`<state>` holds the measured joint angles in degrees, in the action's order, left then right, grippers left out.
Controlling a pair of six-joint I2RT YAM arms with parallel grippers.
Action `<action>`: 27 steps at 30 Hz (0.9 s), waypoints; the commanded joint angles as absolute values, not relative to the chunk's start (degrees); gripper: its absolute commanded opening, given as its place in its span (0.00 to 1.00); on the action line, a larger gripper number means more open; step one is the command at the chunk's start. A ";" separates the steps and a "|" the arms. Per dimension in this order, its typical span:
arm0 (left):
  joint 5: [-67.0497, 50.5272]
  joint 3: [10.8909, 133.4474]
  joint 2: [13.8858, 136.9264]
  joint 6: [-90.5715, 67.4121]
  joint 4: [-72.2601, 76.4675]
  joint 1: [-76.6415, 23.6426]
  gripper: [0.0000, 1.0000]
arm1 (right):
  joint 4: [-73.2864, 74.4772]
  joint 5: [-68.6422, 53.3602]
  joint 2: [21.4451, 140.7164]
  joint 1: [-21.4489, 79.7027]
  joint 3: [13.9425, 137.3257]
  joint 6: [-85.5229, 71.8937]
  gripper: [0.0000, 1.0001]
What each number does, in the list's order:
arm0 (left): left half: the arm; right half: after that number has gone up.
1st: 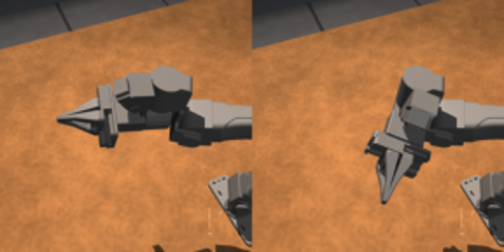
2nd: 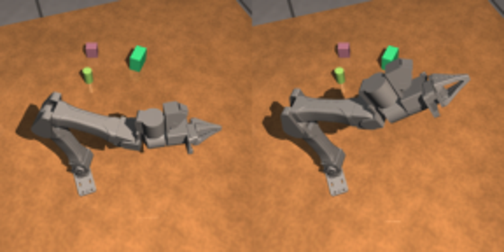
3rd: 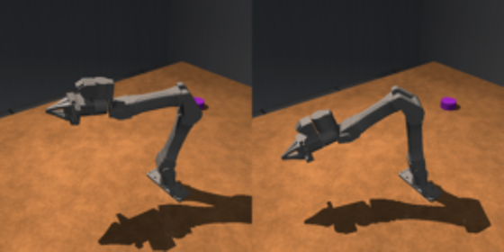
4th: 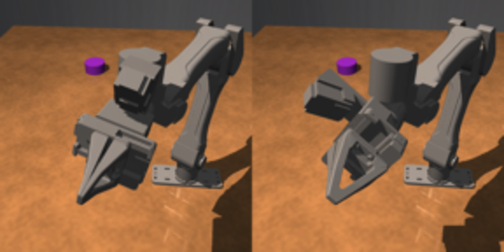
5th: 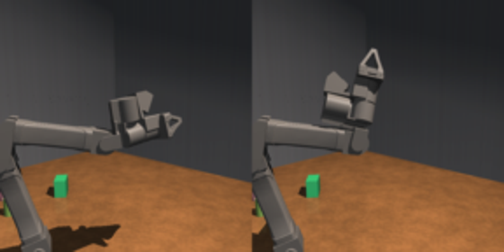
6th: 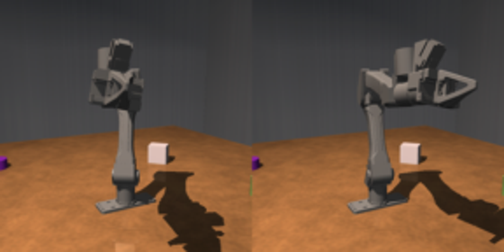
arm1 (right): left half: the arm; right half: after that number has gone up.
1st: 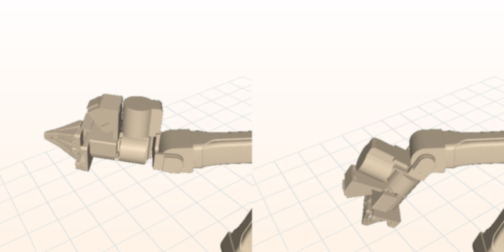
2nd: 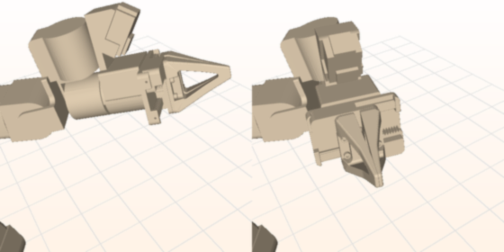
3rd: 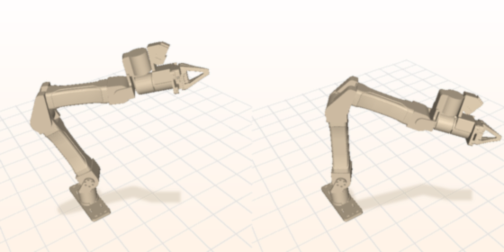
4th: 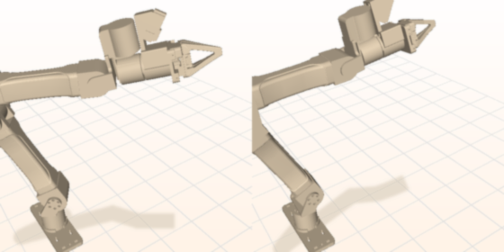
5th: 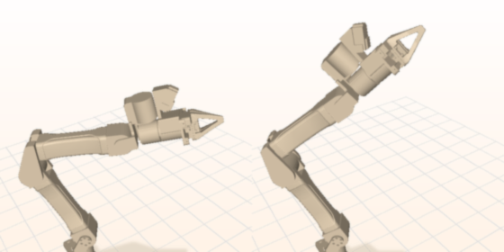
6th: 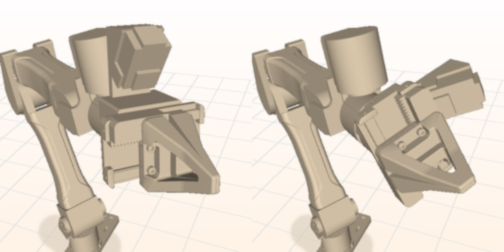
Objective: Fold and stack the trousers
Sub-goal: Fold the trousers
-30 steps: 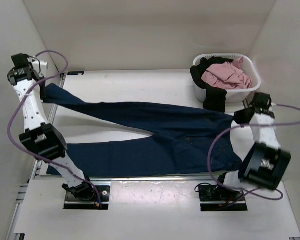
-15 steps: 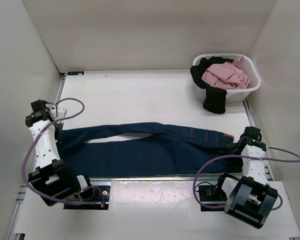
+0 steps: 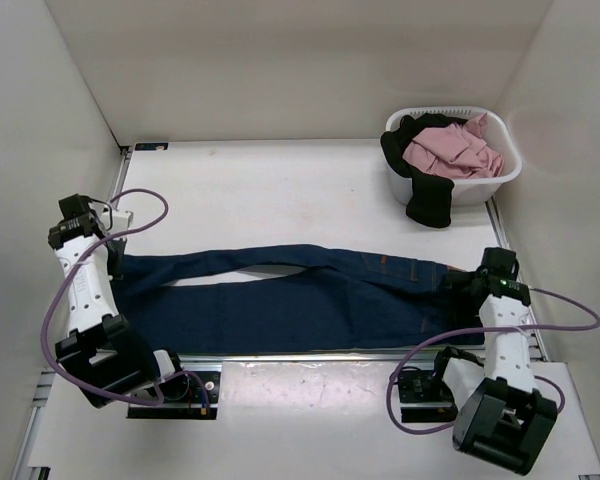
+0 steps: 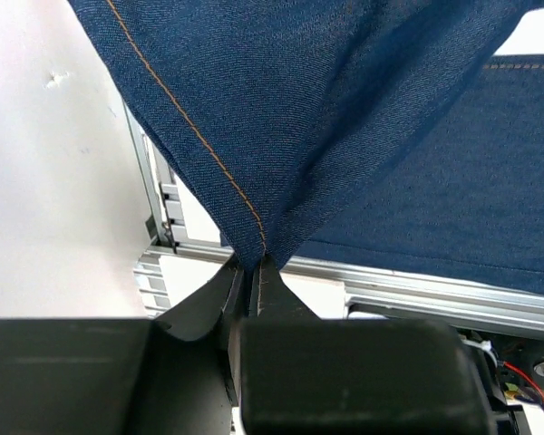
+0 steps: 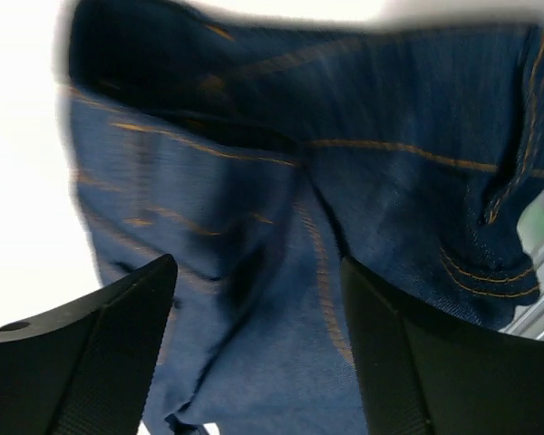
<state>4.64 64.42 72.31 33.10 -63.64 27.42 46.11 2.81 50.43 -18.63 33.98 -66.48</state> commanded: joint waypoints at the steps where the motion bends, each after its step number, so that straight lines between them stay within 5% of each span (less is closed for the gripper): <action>1: 2.55 66.88 72.69 33.57 -63.46 27.60 0.14 | 41.84 0.96 52.29 -15.13 32.26 -73.82 0.79; 10: 2.54 67.93 72.69 33.57 -63.98 27.60 0.14 | 34.46 10.98 64.06 -9.76 37.00 -75.50 0.73; 12: 3.16 67.94 72.69 34.10 -63.98 27.60 0.14 | 32.97 14.66 66.09 -9.76 37.00 -75.50 0.54; 13: 4.21 68.55 72.69 34.10 -63.38 27.60 0.14 | 32.96 16.07 67.40 -9.76 37.61 -75.50 0.26; 16: 6.06 70.74 74.35 35.24 -61.70 28.12 0.14 | 32.26 19.42 70.91 -9.76 41.98 -73.05 0.00; 27: 5.45 101.07 88.15 37.00 -66.00 29.44 0.14 | 37.70 20.84 74.72 -14.76 71.35 -56.35 0.00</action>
